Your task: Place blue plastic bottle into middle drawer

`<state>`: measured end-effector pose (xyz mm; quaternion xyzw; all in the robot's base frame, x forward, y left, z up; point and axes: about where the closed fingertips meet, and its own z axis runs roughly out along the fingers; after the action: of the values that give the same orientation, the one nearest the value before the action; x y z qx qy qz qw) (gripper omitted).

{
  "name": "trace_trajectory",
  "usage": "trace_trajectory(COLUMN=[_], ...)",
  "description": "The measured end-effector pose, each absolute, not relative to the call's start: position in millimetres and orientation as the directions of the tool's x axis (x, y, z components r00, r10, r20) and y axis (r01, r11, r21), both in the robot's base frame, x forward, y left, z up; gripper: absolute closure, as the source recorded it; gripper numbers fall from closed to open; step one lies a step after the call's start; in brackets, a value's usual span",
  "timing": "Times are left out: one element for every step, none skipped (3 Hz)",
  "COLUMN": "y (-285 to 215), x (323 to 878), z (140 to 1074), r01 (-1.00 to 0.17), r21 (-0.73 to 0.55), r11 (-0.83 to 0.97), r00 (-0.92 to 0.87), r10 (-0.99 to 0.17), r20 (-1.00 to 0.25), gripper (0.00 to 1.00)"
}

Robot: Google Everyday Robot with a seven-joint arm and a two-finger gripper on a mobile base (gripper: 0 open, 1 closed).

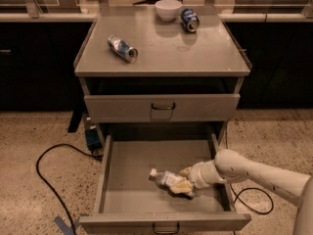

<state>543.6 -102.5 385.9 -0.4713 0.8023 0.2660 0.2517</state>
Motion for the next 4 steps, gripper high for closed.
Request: trace_trajectory(y=[-103, -96, -90, -90], x=[544, 560, 575, 575], z=[386, 373, 357, 357], r01=[-0.890, -0.889, -0.891, -0.891], r21=[0.190, 0.160, 0.136, 0.137], r11=[0.414, 0.429, 0.432, 0.432], r00=[-0.429, -0.426, -0.420, -0.420], r10=[-0.622, -0.647, -0.675, -0.675], r20=[-0.655, -0.632, -0.606, -0.606], gripper=[1.00, 1.00, 1.00, 1.00])
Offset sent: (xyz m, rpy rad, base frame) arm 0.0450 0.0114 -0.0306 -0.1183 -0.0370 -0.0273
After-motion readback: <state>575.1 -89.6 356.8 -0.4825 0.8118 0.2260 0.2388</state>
